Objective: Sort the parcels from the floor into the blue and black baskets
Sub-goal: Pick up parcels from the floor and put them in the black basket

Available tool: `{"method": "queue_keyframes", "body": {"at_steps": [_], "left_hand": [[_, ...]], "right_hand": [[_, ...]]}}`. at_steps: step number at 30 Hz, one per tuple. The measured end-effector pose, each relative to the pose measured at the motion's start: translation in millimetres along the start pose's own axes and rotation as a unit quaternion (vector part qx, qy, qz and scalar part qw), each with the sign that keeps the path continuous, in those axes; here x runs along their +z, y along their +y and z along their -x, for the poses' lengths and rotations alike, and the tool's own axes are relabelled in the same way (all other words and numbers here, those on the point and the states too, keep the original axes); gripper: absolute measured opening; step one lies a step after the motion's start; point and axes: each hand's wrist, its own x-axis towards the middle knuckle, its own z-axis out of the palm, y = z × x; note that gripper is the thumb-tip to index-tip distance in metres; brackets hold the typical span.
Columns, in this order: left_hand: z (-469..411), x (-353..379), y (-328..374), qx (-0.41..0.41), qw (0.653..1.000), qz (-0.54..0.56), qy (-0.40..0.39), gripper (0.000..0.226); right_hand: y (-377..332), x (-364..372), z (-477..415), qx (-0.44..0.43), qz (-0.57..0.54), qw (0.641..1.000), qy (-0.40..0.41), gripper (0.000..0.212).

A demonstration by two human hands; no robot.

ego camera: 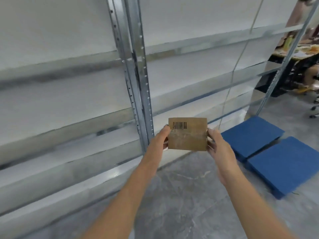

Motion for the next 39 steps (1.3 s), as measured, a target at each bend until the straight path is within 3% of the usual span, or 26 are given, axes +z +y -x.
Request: {"method": "queue_keyframes", "body": {"at_steps": [11, 24, 34, 39], "left_hand": [[129.1, -229.4, -18.6, 0.009, 0.969, 0.050, 0.241, 0.035], [308.3, -447.5, -65.3, -0.004, 0.877, 0.099, 0.470, 0.035], [389.6, -523.5, -92.6, -0.019, 0.783, 0.137, 0.606, 0.036], [402.4, -549.6, -101.1, -0.036, 0.710, 0.167, 0.683, 0.034]], "right_hand": [[9.6, 243.3, 78.2, 0.010, 0.049, 0.970, -0.238, 0.044], [56.4, 489.8, 235.8, 0.014, 0.073, 0.894, -0.442, 0.051], [96.6, 622.3, 300.7, 0.016, 0.110, 0.783, -0.613, 0.051], [114.8, 684.6, 316.2, 0.036, 0.135, 0.718, -0.682, 0.051]]}}
